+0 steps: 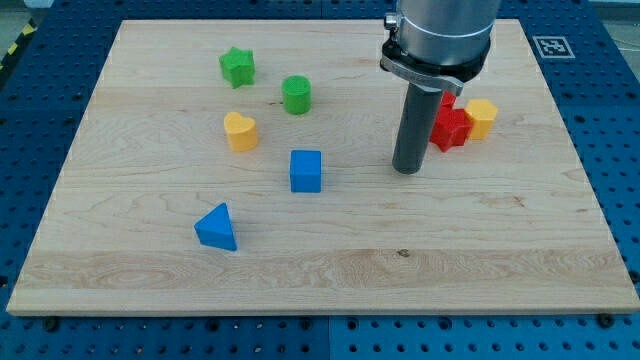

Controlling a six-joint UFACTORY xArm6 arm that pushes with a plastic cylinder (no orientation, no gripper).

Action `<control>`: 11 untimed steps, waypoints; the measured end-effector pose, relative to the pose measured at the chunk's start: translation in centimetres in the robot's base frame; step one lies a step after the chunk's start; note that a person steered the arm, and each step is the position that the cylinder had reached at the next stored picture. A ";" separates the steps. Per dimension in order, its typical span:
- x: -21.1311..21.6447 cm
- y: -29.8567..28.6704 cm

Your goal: Push the blue cube into the blue triangle

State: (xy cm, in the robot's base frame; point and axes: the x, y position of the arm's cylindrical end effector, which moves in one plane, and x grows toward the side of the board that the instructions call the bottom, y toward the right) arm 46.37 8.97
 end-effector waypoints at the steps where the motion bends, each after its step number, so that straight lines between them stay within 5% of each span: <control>1: -0.1 -1.6; 11: 1.5 -19.6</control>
